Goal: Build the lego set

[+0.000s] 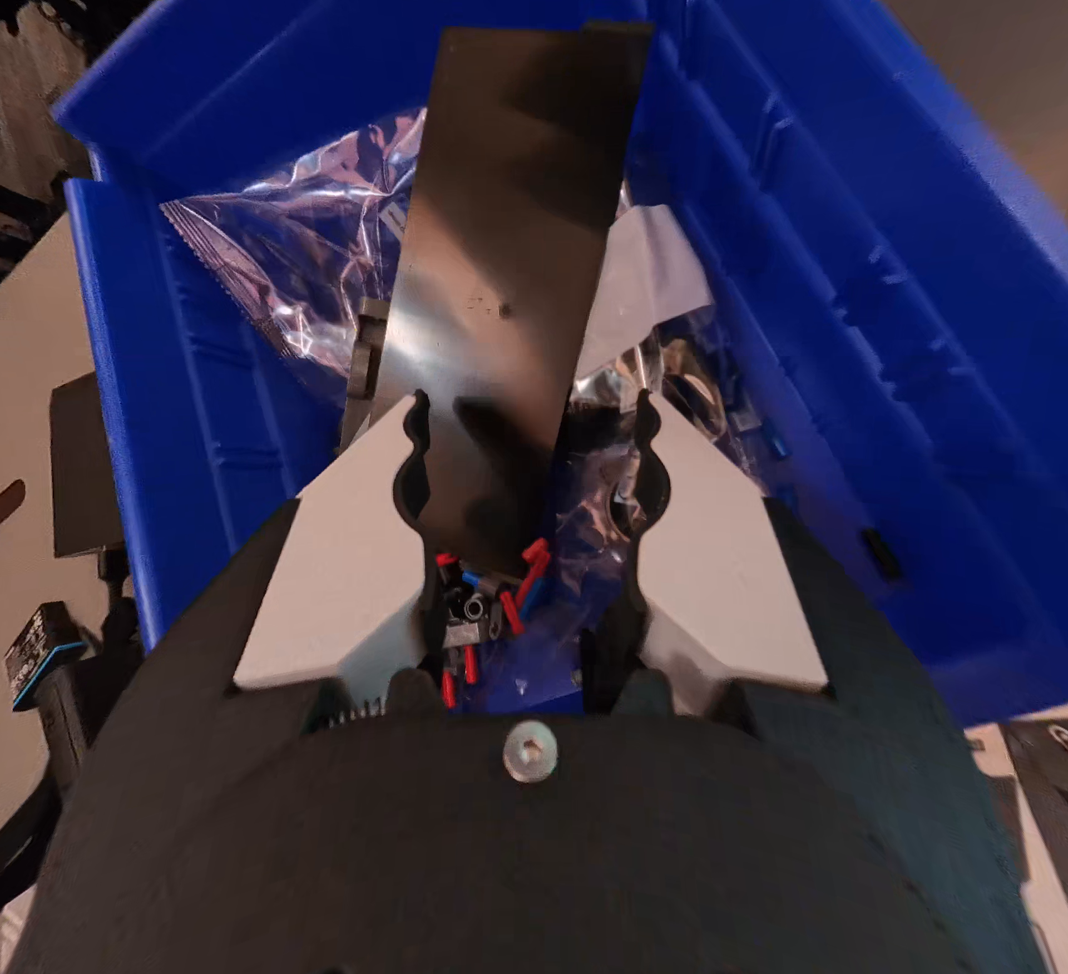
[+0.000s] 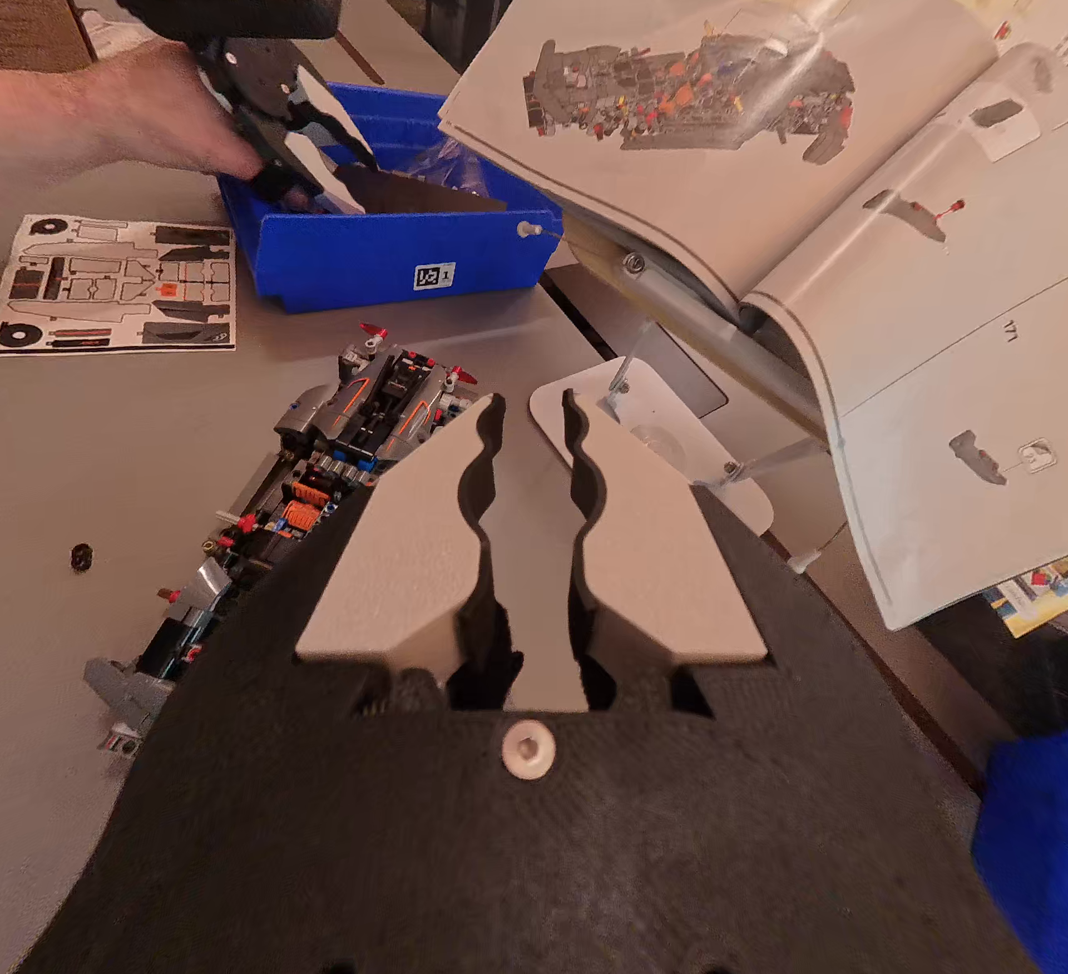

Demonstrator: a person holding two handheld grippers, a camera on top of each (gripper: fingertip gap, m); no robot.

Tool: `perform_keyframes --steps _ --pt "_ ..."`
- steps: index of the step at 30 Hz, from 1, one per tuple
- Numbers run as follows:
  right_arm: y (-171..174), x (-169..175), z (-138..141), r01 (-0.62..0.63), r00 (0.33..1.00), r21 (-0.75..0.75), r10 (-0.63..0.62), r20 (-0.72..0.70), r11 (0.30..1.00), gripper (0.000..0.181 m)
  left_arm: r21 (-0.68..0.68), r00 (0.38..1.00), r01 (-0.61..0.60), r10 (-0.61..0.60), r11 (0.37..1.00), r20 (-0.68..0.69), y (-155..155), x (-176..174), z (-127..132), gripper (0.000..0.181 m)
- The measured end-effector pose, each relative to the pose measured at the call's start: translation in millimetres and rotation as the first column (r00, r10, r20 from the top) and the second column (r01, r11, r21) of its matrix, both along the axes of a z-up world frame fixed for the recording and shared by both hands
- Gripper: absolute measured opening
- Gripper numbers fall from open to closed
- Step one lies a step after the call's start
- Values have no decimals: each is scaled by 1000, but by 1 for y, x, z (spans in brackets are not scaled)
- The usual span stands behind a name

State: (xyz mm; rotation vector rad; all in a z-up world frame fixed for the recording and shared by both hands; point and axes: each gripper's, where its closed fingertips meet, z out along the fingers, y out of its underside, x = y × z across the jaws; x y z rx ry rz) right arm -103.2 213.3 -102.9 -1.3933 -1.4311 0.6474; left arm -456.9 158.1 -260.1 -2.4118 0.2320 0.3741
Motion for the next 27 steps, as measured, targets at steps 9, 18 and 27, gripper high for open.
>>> perform_keyframes --steps 9,18,27 --pt "3 11 -14 -1 1000 -44 0 -17 999 18 -45 998 -3 0 999 -57 12 -6 -5 19" --pt "6 22 -11 -5 998 -63 1 -69 998 14 171 998 -70 67 983 22 6 -22 51 2" --pt "7 29 -22 -6 996 -109 -3 -88 994 13 260 981 -101 53 960 184 -13 -29 90 0"
